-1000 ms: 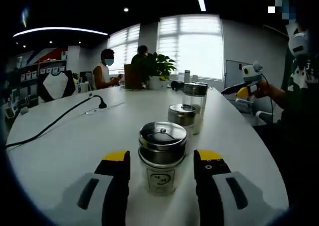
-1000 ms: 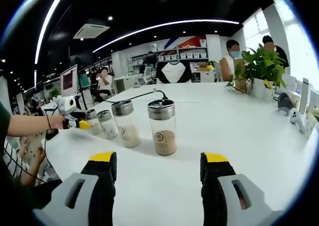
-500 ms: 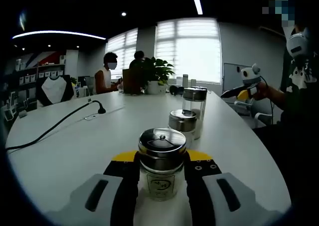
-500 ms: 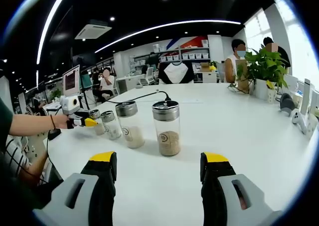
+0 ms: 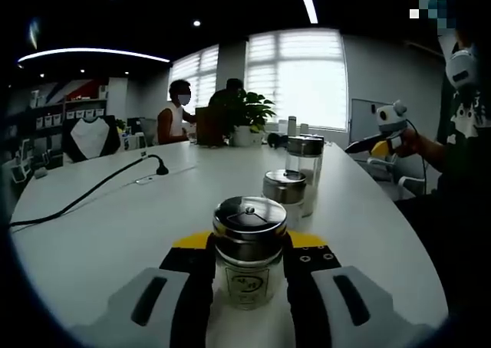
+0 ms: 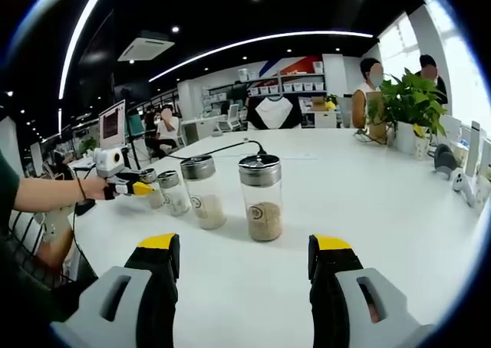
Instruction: Rotate the seasoning bottle until the label or dispensing opening points toward the visible target arrow and the bottle remains upright within the marked orientation range
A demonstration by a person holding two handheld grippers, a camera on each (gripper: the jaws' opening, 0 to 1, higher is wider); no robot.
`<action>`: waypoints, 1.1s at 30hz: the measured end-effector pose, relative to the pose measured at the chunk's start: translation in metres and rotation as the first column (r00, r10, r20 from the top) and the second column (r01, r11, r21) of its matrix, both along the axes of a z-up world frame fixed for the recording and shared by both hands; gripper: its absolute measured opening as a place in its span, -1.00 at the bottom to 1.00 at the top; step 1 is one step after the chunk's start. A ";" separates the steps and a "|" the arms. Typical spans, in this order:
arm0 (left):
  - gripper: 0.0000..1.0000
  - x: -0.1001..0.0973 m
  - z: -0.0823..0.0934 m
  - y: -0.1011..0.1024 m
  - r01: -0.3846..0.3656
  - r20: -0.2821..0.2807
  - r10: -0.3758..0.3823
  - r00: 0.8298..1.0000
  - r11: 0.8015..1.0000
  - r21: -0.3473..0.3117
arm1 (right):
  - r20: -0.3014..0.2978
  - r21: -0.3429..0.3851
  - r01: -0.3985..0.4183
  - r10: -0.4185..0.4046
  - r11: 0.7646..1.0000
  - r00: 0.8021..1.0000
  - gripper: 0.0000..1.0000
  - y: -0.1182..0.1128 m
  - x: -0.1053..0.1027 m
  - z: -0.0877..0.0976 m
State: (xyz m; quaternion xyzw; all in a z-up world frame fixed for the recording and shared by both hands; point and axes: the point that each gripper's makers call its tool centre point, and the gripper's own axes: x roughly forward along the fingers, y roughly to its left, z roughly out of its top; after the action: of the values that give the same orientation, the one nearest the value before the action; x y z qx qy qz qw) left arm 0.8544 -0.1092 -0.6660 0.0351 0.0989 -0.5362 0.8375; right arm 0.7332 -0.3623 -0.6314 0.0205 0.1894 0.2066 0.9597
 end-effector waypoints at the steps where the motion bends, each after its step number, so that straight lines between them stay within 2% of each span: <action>1: -0.27 0.000 0.000 0.000 -0.004 0.000 0.004 1.000 1.000 -0.002 | 0.001 0.003 -0.001 0.001 1.000 1.000 0.38 0.000 0.000 0.000; 15: -0.27 0.004 0.001 0.001 -0.092 -0.012 0.092 0.996 0.996 0.000 | 0.002 0.008 -0.005 0.004 1.000 1.000 0.38 0.000 0.003 0.000; 26: -0.27 0.008 -0.001 0.007 -0.196 -0.021 0.196 0.980 0.980 0.021 | 0.000 0.012 0.010 -0.010 1.000 1.000 0.38 -0.004 0.005 -0.002; 33: -0.27 0.011 -0.003 0.012 -0.267 -0.012 0.267 0.964 0.964 -0.006 | 0.001 0.002 0.016 -0.016 1.000 1.000 0.38 -0.005 0.006 -0.004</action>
State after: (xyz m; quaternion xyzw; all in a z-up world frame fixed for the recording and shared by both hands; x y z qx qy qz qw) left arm 0.8650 -0.0973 -0.6690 0.0156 0.1054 -0.4188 0.9018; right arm 0.7392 -0.3674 -0.6359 0.0229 0.1885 0.1991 0.9614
